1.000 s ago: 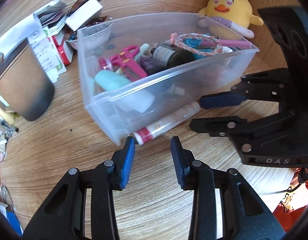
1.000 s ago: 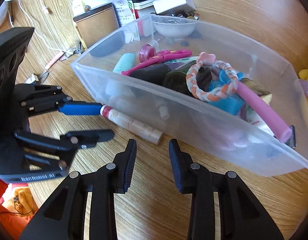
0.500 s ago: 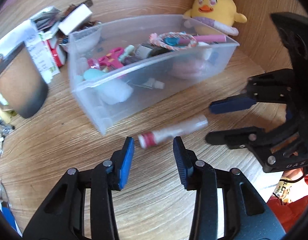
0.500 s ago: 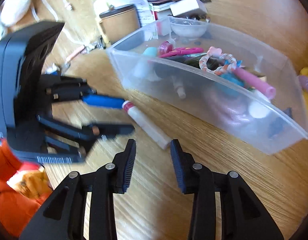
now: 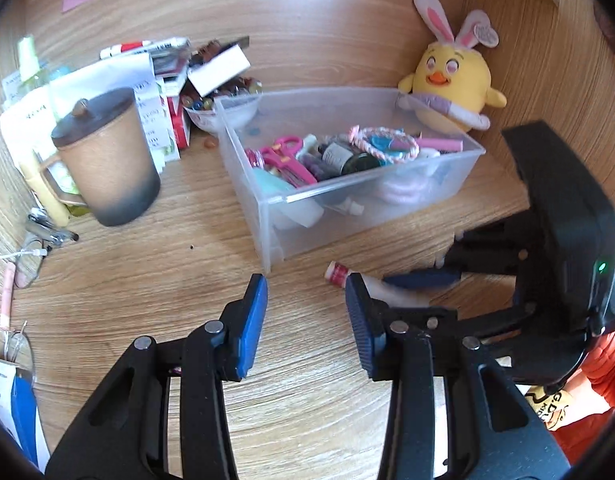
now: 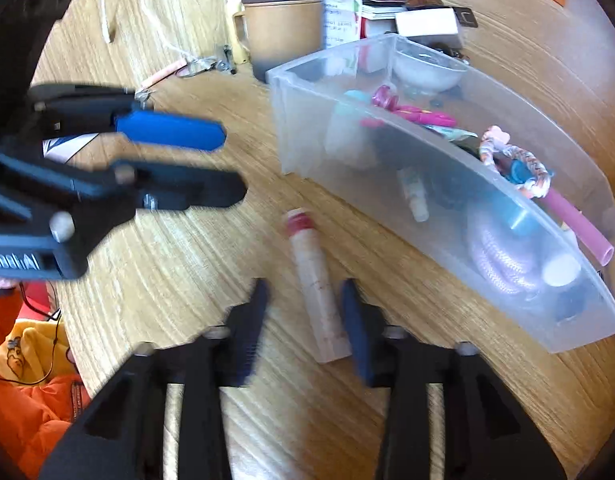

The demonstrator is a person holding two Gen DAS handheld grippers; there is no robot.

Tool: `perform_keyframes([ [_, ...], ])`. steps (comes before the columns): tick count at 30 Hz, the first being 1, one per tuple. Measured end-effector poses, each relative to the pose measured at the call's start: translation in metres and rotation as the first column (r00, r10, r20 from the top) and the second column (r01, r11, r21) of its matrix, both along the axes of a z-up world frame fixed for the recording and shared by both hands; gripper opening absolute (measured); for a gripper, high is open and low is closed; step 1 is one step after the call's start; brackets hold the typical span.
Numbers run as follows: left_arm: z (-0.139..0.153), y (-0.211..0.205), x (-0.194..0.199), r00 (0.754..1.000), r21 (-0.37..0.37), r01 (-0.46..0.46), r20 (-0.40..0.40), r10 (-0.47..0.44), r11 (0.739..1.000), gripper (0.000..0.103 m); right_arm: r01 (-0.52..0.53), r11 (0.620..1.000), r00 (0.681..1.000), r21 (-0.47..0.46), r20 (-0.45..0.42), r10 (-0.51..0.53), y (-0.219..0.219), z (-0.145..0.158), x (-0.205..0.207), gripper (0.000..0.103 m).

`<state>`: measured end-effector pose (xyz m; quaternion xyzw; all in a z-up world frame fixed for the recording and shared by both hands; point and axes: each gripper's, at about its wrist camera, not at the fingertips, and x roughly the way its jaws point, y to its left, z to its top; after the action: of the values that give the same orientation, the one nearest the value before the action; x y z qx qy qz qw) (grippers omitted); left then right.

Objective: Organize objects
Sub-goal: 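Grasp the white lip balm tube on the desk with the right gripper, then lower the lip balm tube into the clear box and open the right gripper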

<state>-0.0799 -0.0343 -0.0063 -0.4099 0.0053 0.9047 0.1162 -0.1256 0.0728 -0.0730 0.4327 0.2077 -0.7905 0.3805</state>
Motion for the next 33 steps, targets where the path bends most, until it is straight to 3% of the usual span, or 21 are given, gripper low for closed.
perform_keyframes([
  [3, 0.006, 0.000, 0.002, 0.999, -0.002, -0.012, -0.033, 0.012, 1.000, 0.041, 0.014, 1.000, 1.000, -0.026, 0.002, -0.014, 0.004, 0.004, 0.004, 0.014],
  [11, 0.029, 0.001, 0.004, 0.985, 0.003, -0.063, -0.164, 0.063, 0.998, 0.067, 0.086, 0.988, 0.988, -0.129, -0.114, -0.101, 0.028, 0.051, 0.022, 0.014],
  [17, 0.046, 0.002, -0.004, 0.959, 0.023, -0.138, -0.247, 0.139, 0.990, 0.083, 0.195, 0.955, 0.957, -0.223, -0.171, -0.235, 0.043, 0.091, 0.004, 0.014],
  [20, 0.049, 0.001, -0.009, 0.951, 0.030, -0.159, -0.262, 0.162, 0.987, 0.083, 0.246, 0.940, 0.943, -0.236, -0.166, -0.288, 0.036, 0.094, -0.025, 0.014],
  [25, 0.050, -0.002, -0.013, 0.950, 0.037, -0.168, -0.262, 0.171, 0.985, 0.083, 0.273, 0.937, 0.947, -0.217, -0.113, -0.302, 0.019, 0.082, -0.059, 0.014],
  [33, 0.048, -0.001, -0.014, 0.952, 0.027, -0.160, -0.262, 0.161, 0.987, 0.083, 0.273, 0.937, 0.953, -0.218, -0.075, -0.295, 0.021, 0.070, -0.057, 0.016],
])
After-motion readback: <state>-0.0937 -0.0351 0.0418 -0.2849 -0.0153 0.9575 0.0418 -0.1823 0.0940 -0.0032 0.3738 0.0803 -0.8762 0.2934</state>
